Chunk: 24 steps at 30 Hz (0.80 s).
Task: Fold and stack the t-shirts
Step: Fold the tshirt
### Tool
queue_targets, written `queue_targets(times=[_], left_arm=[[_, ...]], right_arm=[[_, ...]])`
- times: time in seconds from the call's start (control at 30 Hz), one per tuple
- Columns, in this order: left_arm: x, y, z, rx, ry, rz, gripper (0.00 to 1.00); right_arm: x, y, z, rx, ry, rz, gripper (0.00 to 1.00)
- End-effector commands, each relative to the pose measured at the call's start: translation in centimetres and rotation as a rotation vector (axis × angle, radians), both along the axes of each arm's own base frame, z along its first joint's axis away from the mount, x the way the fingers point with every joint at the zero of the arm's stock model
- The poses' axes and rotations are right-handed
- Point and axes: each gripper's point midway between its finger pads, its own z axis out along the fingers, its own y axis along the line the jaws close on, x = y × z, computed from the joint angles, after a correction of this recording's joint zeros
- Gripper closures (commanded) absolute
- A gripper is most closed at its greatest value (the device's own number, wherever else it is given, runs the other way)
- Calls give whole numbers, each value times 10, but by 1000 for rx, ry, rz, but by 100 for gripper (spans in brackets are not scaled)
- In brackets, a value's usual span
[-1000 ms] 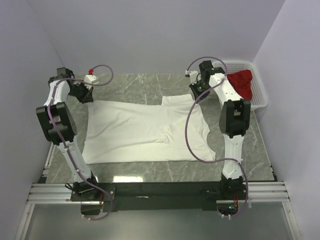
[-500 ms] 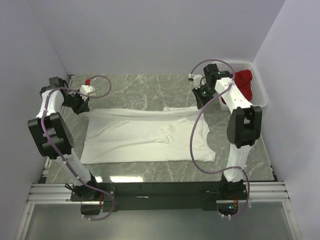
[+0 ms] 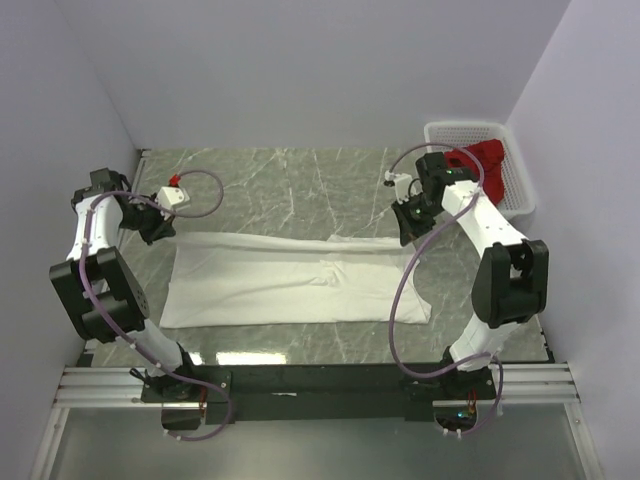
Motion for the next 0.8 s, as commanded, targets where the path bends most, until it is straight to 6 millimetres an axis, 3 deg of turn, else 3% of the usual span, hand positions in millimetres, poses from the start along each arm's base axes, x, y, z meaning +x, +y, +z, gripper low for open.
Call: queue_targets(times=[0.0, 0.13, 0.37, 0.5, 0.63, 0.77], left_arm=[[-10, 1, 6, 29, -37, -41, 100], [-22, 3, 2, 28, -13, -50, 100], [-39, 8, -26, 59, 53, -49, 100], [-44, 6, -42, 42, 97, -32, 100], [-49, 6, -54, 32, 136, -5, 100], [-44, 8, -49, 42, 114, -5, 99]], right_arm=[[-5, 1, 7, 28, -39, -1, 100], [-14, 0, 0, 28, -31, 4, 100], [-40, 4, -40, 21, 86, 14, 100], [-44, 2, -59, -2, 121, 13, 100], [-35, 0, -54, -12, 106, 5, 100], [-25, 0, -39, -17, 76, 10, 100]])
